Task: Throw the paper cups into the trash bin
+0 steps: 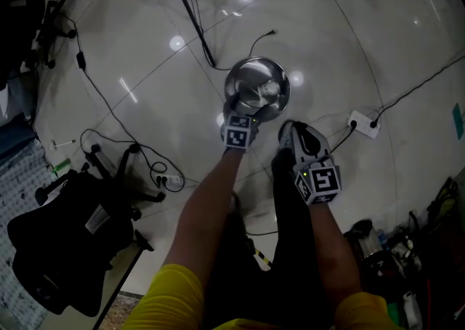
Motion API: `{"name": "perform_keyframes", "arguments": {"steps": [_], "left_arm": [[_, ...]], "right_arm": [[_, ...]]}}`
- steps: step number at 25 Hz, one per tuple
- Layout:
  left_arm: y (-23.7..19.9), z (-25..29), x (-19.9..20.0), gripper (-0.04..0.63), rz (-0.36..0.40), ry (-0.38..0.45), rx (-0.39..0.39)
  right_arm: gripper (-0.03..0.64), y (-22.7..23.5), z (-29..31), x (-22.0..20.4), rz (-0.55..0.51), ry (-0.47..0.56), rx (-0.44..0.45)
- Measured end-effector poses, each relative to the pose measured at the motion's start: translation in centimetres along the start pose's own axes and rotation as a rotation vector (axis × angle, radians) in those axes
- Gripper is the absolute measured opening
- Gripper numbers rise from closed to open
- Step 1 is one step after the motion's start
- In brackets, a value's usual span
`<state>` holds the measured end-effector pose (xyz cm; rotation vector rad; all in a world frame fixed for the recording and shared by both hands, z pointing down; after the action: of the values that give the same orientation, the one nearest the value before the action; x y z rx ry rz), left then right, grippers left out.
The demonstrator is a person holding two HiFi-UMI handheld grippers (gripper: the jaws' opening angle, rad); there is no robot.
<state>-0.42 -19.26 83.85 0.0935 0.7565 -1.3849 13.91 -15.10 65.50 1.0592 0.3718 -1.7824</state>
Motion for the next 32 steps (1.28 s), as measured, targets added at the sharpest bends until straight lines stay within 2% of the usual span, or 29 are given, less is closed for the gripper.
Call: {"name": "perform_keyframes", "arguments": {"steps": [2, 3, 7, 8, 9, 10, 11, 13, 17, 25, 28, 32], "left_arm": [[-0.1, -0.2, -0.1, 0.425, -0.006, 0.000, 0.003], [-0.1, -0.3, 0.0, 0.398, -0.006, 0.003, 0.004], [0.1, -0.9, 1.1, 0.393, 0.010, 0.026, 0.004], [0.2, -1.3, 1.4, 0.370, 0.012, 0.037, 0.009], [0.2, -1.6, 1.7, 0.274, 0.011, 0.049, 0.013], [0.2, -2.0, 2.0, 0.232, 0.008, 0.060, 0.015], [0.3, -2.2, 2.2, 0.230, 0.003, 0.066, 0.019], [0.2, -2.6, 2.3, 0.003, 0.002, 0.067, 0.039], [-0.3, -2.9, 1.9, 0.003, 0.005, 0.061, 0.053], [-0.5, -4.1, 2.4, 0.003, -0.013, 0.103, 0.062], [0.0, -5.6, 3.2, 0.003, 0.000, 0.151, 0.087], [0.4, -6.8, 3.3, 0.003, -0.033, 0.196, 0.086]], "right_arm": [[0.025, 0.2, 0.3, -0.2, 0.005, -0.002, -0.004], [0.025, 0.2, 0.4, -0.2, 0.006, -0.003, -0.004], [0.006, 0.4, 0.7, -0.6, 0.024, 0.000, -0.008], [0.006, 0.3, 0.8, -0.7, 0.029, 0.001, -0.009], [0.005, 0.2, 0.9, -0.7, 0.031, 0.000, -0.008], [0.005, 0.0, 1.0, -0.7, 0.031, -0.001, -0.005], [0.005, -0.1, 1.1, -0.7, 0.029, -0.002, -0.003], [0.003, -0.4, 1.4, -0.6, 0.023, -0.008, -0.001], [0.002, -0.3, 1.7, -0.8, 0.032, -0.032, -0.015], [0.002, -0.1, 2.0, -0.5, 0.033, -0.043, -0.019], [0.002, 0.0, 1.7, -0.7, 0.035, -0.046, -0.021], [0.002, 0.2, 1.4, -0.8, 0.042, -0.044, -0.037]]}}
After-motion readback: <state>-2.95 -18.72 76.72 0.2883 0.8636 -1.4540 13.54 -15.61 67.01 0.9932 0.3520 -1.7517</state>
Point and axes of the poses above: the fingertips, and each gripper's own axes: z forward along the fingers, y to its right, x out of its top, the point moved 4 cm from there along -z, backward along the fingers, and after that the axes turned 9 degrees about -z, right-handed, at the moved point
